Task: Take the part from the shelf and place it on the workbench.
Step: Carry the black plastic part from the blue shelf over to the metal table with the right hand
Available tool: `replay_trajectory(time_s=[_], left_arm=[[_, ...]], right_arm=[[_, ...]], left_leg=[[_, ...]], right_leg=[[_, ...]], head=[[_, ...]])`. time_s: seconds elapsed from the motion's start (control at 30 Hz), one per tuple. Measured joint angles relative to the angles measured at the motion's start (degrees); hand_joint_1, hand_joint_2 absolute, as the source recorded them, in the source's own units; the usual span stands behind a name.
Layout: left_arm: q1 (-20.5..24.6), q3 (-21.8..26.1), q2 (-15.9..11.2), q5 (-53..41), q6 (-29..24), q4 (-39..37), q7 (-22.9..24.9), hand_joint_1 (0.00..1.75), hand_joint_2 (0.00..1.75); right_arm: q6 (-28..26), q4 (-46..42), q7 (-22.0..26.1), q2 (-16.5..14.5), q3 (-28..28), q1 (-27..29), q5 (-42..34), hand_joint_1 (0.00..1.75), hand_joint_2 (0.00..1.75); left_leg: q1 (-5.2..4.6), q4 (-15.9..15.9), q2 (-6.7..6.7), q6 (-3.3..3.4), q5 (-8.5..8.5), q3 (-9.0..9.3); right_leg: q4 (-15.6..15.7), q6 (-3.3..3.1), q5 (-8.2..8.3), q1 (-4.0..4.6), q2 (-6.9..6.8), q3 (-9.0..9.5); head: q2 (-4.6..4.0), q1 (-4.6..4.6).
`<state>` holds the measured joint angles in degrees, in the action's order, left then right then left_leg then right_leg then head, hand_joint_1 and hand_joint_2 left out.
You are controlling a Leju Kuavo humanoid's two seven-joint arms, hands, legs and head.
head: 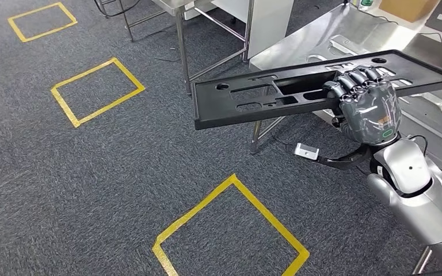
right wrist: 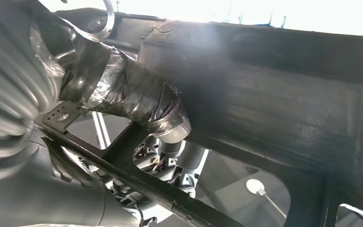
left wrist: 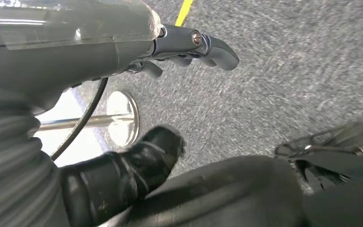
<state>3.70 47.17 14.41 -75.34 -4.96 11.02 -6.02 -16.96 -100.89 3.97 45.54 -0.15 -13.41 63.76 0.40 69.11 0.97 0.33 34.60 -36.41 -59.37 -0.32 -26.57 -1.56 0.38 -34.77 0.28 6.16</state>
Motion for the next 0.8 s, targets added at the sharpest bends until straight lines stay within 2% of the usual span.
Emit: replay_trajectory(time_s=[0.03, 0.07, 0.1, 0.13, 0.17, 0.23, 0.3, 0.37, 0.43, 0.47, 0.5, 0.57, 0.6, 0.63, 0.67, 0.7, 0.73, 0.77, 0.8], left_arm=[[-0.02, 0.00, 0.00, 0.03, 0.02, 0.00, -0.05, 0.00, 1.75], [-0.03, 0.00, -0.01, 0.04, -0.01, 0.00, -0.11, 0.00, 1.75], [-0.06, 0.00, -0.01, 0.04, -0.04, 0.00, -0.20, 0.00, 1.75], [-0.10, 0.00, -0.01, 0.04, -0.09, 0.00, -0.27, 0.00, 1.75], [-0.13, 0.00, -0.01, 0.04, -0.14, 0.00, -0.37, 0.00, 1.75], [-0.16, 0.00, -0.01, 0.05, -0.26, 0.00, -0.57, 0.00, 1.75], [-0.10, 0.00, -0.02, 0.07, -0.34, 0.00, -0.70, 0.00, 1.75], [0.05, 0.00, 0.00, 0.08, -0.36, 0.00, -0.74, 0.00, 1.75], [0.05, 0.01, 0.06, 0.07, -0.35, 0.00, -0.81, 0.00, 1.75], [0.00, 0.02, 0.10, 0.07, -0.34, 0.00, -0.85, 0.00, 1.75], [-0.03, 0.02, 0.13, 0.07, -0.32, 0.00, -0.89, 0.00, 1.75], [-0.13, 0.02, 0.16, 0.08, -0.28, 0.00, -0.95, 0.00, 1.75], [-0.20, 0.02, 0.17, 0.09, -0.27, 0.00, -0.96, 0.00, 1.75], [-0.26, 0.02, 0.18, 0.09, -0.26, 0.00, -0.96, 0.00, 1.75], [-0.30, 0.02, 0.20, 0.09, -0.26, 0.00, -0.96, 0.00, 1.75], [-0.32, 0.02, 0.22, 0.09, -0.25, 0.00, -0.96, 0.00, 1.75], [-0.34, 0.03, 0.21, 0.09, -0.24, 0.00, -0.97, 0.00, 1.75], [-0.29, 0.03, 0.21, 0.10, -0.24, 0.00, -0.98, 0.00, 1.75], [-0.25, 0.04, 0.19, 0.10, -0.23, 0.00, -0.99, 0.00, 1.75]], right_arm=[[0.01, 0.02, 0.00, -0.01, 0.02, -0.03, 0.00, 1.75, 1.75], [0.01, 0.03, -0.01, -0.02, 0.04, -0.06, -0.01, 1.75, 1.75], [0.02, 0.05, -0.04, -0.02, 0.04, -0.10, -0.02, 1.75, 1.75], [0.02, 0.06, -0.08, -0.01, 0.04, -0.15, -0.04, 1.75, 1.75], [0.02, 0.06, -0.13, -0.01, 0.04, -0.21, -0.08, 1.75, 1.75], [0.02, 0.07, -0.23, 0.01, 0.03, -0.32, -0.12, 1.75, 1.75], [0.02, 0.13, -0.32, 0.01, 0.03, -0.42, -0.14, 1.75, 1.75], [0.02, 0.22, -0.36, 0.08, 0.01, -0.35, -0.15, 1.75, 1.75], [0.02, 0.31, -0.36, 0.27, -0.02, -0.33, -0.16, 1.75, 1.75], [0.03, 0.33, -0.37, 0.37, -0.03, -0.51, -0.17, 1.75, 1.75], [0.04, 0.34, -0.39, 0.43, -0.04, -0.68, -0.20, 1.75, 1.75], [0.12, 0.39, -0.45, 0.46, -0.05, -0.77, -0.29, 1.75, 1.75], [0.18, 0.43, -0.46, 0.46, -0.05, -0.65, -0.33, 1.75, 1.75], [0.24, 0.46, -0.48, 0.46, -0.05, -0.55, -0.40, 1.75, 1.75], [0.28, 0.48, -0.49, 0.47, -0.05, -0.51, -0.50, 1.75, 1.75], [0.32, 0.48, -0.50, 0.48, -0.06, -0.51, -0.62, 1.75, 1.75], [0.37, 0.52, -0.51, 0.43, -0.05, -0.53, -0.74, 1.75, 1.75], [0.41, 0.56, -0.52, 0.41, -0.04, -0.61, -0.83, 1.75, 1.75], [0.45, 0.60, -0.54, 0.39, -0.03, -0.58, -0.86, 1.75, 1.75]], left_leg=[[-0.01, 3.57, -0.38, 0.07, 1.17, -1.87], [-0.04, 5.54, -0.55, 0.22, 1.30, -3.04], [-0.07, 5.65, -0.64, 0.43, 0.47, -3.34], [-0.12, 4.34, -0.73, 0.68, -0.91, -2.95], [-0.19, 1.68, -0.96, 0.99, -2.76, -1.90], [-0.28, -4.87, -2.71, 1.77, -5.91, 0.82], [-0.36, -9.33, -4.26, 2.23, -7.08, 2.71], [-0.49, -10.53, -3.80, 2.64, -6.80, 3.38], [-0.43, -11.59, -2.75, 3.29, -6.83, 4.49], [-0.33, -12.00, -2.24, 3.48, -6.87, 5.08], [-0.31, -12.22, -1.69, 3.61, -6.87, 5.40], [-0.29, -12.24, -0.56, 3.66, -6.62, 5.63], [-0.25, -12.21, 0.02, 3.56, -6.38, 5.80], [-0.17, -12.17, 0.62, 3.37, -6.05, 6.06], [-0.04, -12.10, 1.18, 3.10, -5.64, 6.46], [0.08, -12.02, 1.73, 2.74, -5.15, 6.99], [0.13, -12.00, 2.22, 2.33, -4.67, 7.47], [0.06, -11.95, 2.73, 1.88, -4.22, 7.88], [-0.11, -11.98, 3.23, 1.45, -3.84, 8.19]], right_leg=[[-0.02, -0.16, -0.04, 0.17, 0.51, 0.00], [-0.06, -0.24, -0.07, 0.34, 1.07, 0.01], [-0.10, -0.29, -0.10, 0.50, 1.64, 0.04], [-0.14, -0.32, -0.13, 0.62, 2.15, 0.09], [-0.15, -0.35, -0.15, 0.71, 2.65, 0.13], [-0.19, -0.32, -0.22, 0.84, 3.58, 0.11], [-0.22, 0.05, -0.20, 0.79, 4.52, -0.14], [-0.69, 0.75, 0.41, 0.65, 5.12, -0.34], [-2.08, 1.23, 0.37, 0.68, 3.83, -0.69], [-3.63, 1.41, -0.56, 0.70, 2.74, -1.42], [-6.05, 1.64, -1.95, 0.69, 1.55, -2.67], [-12.17, 2.21, -4.83, 0.41, 0.53, -6.18], [-14.05, 2.51, -5.29, 0.14, 0.32, -7.44], [-14.11, 2.83, -4.67, -0.17, 0.09, -7.81], [-12.10, 3.13, -2.98, -0.47, -0.24, -7.07], [-8.45, 3.44, -0.70, -0.74, -0.93, -5.50], [-5.07, 3.68, 0.85, -0.66, -2.16, -4.01], [-2.33, 3.48, 1.45, -0.43, -3.40, -3.02], [-0.90, 3.03, 1.66, -0.11, -4.27, -2.53]], head=[[0.00, 0.01], [0.00, 0.00], [0.00, 0.00], [0.00, 0.00], [0.00, 0.00], [0.00, 0.01], [0.00, 0.02], [0.01, 0.01], [0.01, 0.04], [0.00, 0.09], [0.00, 0.10], [0.00, 0.12], [0.00, 0.11], [0.00, 0.12], [0.00, 0.11], [0.00, 0.12], [-0.01, 0.14], [-0.01, 0.14], [-0.01, 0.13]])
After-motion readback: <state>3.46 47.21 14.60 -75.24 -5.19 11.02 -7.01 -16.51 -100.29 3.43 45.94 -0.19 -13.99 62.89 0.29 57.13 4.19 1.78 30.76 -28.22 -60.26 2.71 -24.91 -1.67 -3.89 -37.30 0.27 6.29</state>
